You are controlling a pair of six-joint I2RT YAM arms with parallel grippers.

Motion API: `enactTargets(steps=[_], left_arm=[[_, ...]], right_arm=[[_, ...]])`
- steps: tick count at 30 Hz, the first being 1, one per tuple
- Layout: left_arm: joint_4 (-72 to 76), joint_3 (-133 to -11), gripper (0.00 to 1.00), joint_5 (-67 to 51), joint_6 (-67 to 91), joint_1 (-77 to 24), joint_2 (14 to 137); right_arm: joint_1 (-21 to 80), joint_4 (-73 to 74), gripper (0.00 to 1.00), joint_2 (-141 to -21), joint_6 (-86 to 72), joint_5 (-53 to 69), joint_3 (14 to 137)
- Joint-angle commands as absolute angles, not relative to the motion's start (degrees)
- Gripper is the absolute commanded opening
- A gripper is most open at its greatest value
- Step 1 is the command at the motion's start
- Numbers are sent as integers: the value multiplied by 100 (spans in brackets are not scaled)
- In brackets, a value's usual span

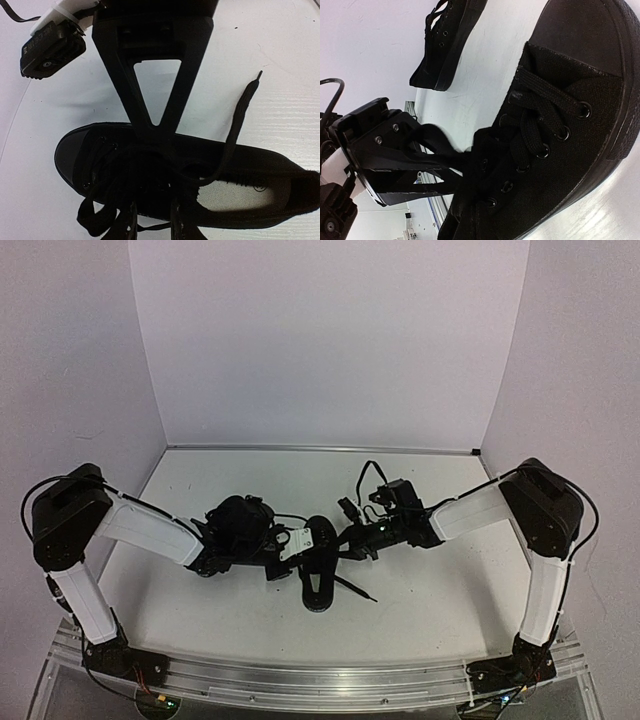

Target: Tie the shoes

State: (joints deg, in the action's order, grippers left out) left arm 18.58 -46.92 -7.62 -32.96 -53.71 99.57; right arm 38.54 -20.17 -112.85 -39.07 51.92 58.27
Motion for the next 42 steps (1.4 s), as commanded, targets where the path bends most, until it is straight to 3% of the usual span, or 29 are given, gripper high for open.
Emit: enactTargets(steps=[1,22,35,42], left_arm=[[1616,-4855,23,-923,-3287,-5389,9940],[1344,-4424,35,-637,-2994,-5216,9214],[1337,-5445,47,-1150,-2821,-5194,9717],[1372,-5662,43,-1318,-2689,-5194,9984]], right_arm=[[3853,-2197,0,-10954,-3892,5110,5744],[3850,-2188,0,-10826,-3881,5080,5709],[3858,-2189,0,-10810,-3880,5098,5713],[3852,-2186,0,-10770,-3883,5089,5699]])
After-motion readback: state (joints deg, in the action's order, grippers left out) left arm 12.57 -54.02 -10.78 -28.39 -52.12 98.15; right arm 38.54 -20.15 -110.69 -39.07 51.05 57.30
